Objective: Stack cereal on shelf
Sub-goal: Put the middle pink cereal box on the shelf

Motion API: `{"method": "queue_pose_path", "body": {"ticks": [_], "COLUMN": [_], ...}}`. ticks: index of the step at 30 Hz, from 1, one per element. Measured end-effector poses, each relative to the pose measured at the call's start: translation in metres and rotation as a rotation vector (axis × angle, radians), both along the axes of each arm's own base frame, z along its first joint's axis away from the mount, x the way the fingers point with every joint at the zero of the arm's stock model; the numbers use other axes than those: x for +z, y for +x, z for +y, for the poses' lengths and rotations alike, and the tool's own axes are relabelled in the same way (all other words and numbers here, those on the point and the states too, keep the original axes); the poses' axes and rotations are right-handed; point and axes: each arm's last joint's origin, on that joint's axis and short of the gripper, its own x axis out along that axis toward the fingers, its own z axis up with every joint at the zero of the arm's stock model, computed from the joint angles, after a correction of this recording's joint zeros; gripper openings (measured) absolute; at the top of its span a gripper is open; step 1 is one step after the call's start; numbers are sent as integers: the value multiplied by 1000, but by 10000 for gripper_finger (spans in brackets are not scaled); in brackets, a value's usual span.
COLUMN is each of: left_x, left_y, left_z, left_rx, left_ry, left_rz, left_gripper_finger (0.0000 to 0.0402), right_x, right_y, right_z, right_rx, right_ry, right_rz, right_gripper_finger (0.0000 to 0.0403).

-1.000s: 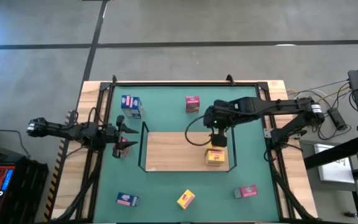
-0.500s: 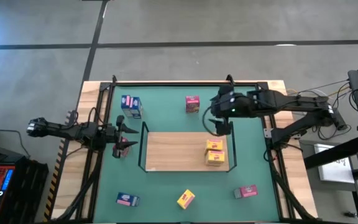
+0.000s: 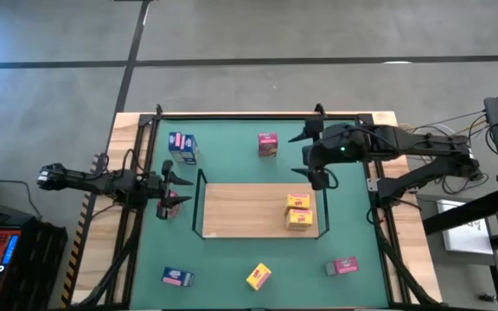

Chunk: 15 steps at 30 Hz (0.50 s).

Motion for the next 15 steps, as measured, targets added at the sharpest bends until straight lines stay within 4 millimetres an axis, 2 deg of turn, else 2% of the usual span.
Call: {"method": "queue_pose_path", "body": {"ticks": [7,15], "left_x": [0,0], "left_y": [0,0], "left_z": [0,0], "left_rx": [0,0], "left_ry": [0,0], "left_rz": [0,0], "left_gripper_finger": [192,192], "right_x": [-21,-55], "right_y": [-18,-37], "right_z": [0,1], "right_rx": [-15,-8], "right_ry": [30,76], "right_rz": [-103,-267], "right_gripper_finger": [370,370]}}
